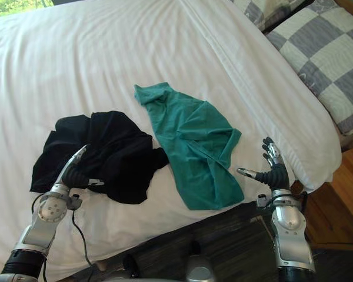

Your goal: Tidy the bed and pick cloth on bed and put in laundry

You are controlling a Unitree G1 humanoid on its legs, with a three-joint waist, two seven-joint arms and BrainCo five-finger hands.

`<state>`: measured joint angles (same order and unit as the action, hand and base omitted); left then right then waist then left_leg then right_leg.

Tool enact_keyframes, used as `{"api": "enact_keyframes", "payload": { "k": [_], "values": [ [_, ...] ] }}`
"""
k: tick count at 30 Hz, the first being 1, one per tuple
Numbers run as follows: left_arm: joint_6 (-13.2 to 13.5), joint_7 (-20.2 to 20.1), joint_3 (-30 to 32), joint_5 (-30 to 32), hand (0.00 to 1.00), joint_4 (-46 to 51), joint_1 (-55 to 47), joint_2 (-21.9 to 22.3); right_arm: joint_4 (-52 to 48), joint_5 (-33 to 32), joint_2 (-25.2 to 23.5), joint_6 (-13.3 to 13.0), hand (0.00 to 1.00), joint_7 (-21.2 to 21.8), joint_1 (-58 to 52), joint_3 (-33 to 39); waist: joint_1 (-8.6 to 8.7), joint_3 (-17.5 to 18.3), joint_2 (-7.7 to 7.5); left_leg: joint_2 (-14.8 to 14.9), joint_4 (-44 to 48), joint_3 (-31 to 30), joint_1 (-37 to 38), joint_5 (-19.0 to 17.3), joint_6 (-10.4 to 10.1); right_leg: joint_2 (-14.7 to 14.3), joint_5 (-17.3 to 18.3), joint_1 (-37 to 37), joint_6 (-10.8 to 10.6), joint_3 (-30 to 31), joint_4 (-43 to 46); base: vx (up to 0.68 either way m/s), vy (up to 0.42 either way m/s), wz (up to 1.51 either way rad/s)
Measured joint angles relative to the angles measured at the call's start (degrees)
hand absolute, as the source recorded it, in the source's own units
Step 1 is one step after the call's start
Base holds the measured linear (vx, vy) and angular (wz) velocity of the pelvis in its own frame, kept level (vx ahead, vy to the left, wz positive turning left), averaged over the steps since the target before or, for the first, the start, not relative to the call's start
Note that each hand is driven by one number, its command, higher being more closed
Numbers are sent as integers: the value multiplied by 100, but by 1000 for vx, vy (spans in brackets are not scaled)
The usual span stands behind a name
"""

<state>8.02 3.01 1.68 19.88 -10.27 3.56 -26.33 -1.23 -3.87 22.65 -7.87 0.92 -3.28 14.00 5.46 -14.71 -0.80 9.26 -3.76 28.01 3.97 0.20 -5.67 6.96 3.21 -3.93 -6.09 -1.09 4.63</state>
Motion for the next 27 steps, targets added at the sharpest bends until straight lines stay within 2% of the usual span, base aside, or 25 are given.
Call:
{"api": "enact_keyframes", "payload": {
  "k": [3, 10, 11, 15, 17, 20, 24, 27],
  "values": [
    [-13, 117, -3, -3, 0, 213, 154, 6, -28, -1, -2, 0, 0, 1, 10, 0, -15, -151, 22, -7, 27, 100, -136, 6, 7, -2, -104, -171, -37, 93, -40, -49, -4, -17],
    [-62, 85, -3, -5, 0, 234, 521, 7, -406, -43, -6, -13, 0, -7, 23, 6, 26, -442, 117, 19, 98, 139, -367, 27, 32, -23, -195, -385, -24, 159, -83, -12, -13, -3],
    [-111, 57, -17, -1, 100, 234, 555, 7, -452, -43, -7, -28, 0, -7, 33, 6, 35, -479, 117, 20, 103, 143, -408, 29, 33, -23, -199, -429, -26, 166, -83, -14, -16, -4],
    [-420, -67, -185, 379, 100, 239, 744, 5, -486, -44, -6, -61, 0, -11, 116, 13, 32, -649, 115, 17, 108, 187, -528, 53, 48, -26, -267, -585, -26, 197, -81, -9, -10, -6],
    [-761, -180, -314, 665, 100, 249, 887, -6, -769, -43, -4, -64, 0, -9, 138, 21, 29, -802, 140, 11, 105, 240, -525, 53, 48, -26, -299, -614, -15, 229, -82, -3, -3, -10],
    [-1168, -436, -396, 676, 100, 301, 1092, -157, -1032, -41, 8, -64, 0, -10, 312, 18, 40, -852, 164, -10, 134, 305, -644, 52, 50, -17, -327, -770, -18, 333, -87, -3, -5, -12],
    [-1472, -809, -479, 606, 100, 184, 1165, -250, -1078, 26, 113, -43, 0, -13, 591, -22, 132, -894, 209, -14, 212, 286, -708, 49, 56, 10, -390, -753, -34, 339, -198, 9, -5, -2],
    [-1538, -1006, -609, 453, 100, 96, 1215, -312, -1079, 147, 327, 72, 0, -39, 795, -134, 136, -896, 215, -12, 234, 257, -754, 49, 56, 21, -399, -753, -49, 320, -217, 2, -8, 3]
  ]
}}
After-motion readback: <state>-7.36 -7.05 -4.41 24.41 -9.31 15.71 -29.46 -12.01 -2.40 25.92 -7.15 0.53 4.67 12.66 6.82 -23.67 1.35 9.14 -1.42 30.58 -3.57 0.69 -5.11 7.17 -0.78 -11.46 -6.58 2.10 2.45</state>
